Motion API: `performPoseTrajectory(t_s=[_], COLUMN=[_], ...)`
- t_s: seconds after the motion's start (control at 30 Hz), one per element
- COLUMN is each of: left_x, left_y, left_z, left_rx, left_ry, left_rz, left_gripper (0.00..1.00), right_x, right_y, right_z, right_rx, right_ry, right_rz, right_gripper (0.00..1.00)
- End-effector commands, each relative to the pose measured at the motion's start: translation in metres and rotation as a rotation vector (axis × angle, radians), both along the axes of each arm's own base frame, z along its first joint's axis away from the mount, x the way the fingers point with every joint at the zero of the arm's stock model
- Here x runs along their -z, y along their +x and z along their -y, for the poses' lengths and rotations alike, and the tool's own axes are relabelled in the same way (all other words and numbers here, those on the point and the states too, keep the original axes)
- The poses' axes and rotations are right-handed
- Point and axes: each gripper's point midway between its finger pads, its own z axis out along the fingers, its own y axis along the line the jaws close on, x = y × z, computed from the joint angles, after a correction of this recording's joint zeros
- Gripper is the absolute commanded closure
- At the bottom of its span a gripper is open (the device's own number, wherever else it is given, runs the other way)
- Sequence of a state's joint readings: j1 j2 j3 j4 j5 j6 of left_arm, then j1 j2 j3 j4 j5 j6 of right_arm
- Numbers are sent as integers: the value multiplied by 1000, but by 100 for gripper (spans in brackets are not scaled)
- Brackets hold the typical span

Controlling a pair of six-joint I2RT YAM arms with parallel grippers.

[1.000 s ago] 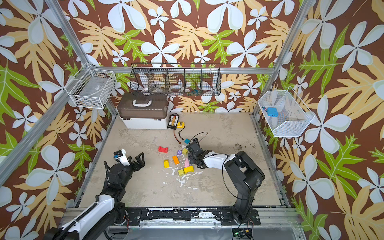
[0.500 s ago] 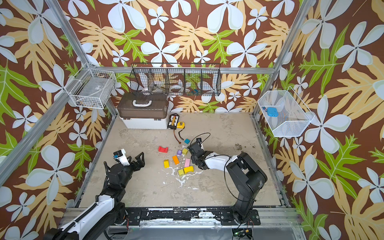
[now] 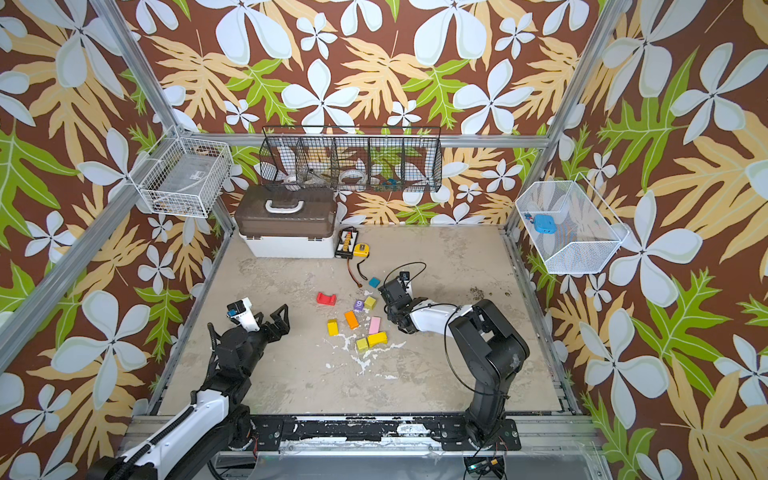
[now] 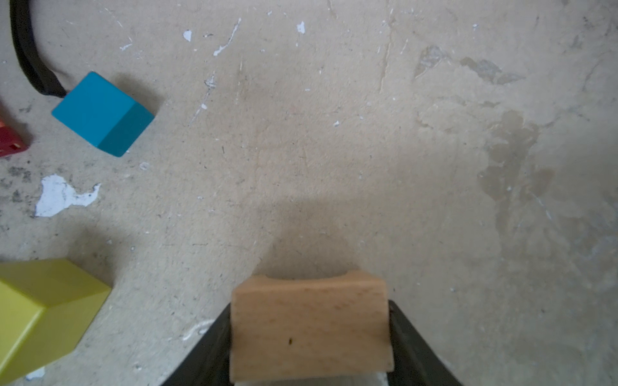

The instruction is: Build the wood block tower

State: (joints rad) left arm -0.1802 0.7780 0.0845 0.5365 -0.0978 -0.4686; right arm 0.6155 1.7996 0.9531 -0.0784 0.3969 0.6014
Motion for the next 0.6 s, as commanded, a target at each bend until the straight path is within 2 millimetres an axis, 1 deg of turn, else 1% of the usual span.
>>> performPoseTrajectory(t_s=[0.0, 0.07, 0.13, 0.27, 0.43, 0.5, 0.57], left_x=[-9, -9, -9, -9, -9, -10, -10], left_y=[2, 2, 2, 2, 2, 2, 1], left_z=[-1, 0, 0, 1, 2, 3, 6], left_rx=[-5, -3, -3, 0, 5, 9, 23], left_ry=[3, 4, 4, 4, 6, 8, 9], left_rz=[39, 39, 39, 40, 39, 42, 46], left_gripper=[5, 4, 4, 3, 1, 1, 1], right_x=[-1, -1, -3, -12, -36, -47, -57], right_y=[3, 3, 3, 4, -1, -8, -19], right_z=[-1, -1, 0, 2, 4, 3, 3], right_rx=[10, 13, 13, 15, 15, 12, 2], right_ry=[0, 1, 0, -6, 2, 5, 11], right_rz=[8, 9, 13, 25, 57, 75, 94], right_gripper=[37, 34, 27, 22, 19, 18, 18])
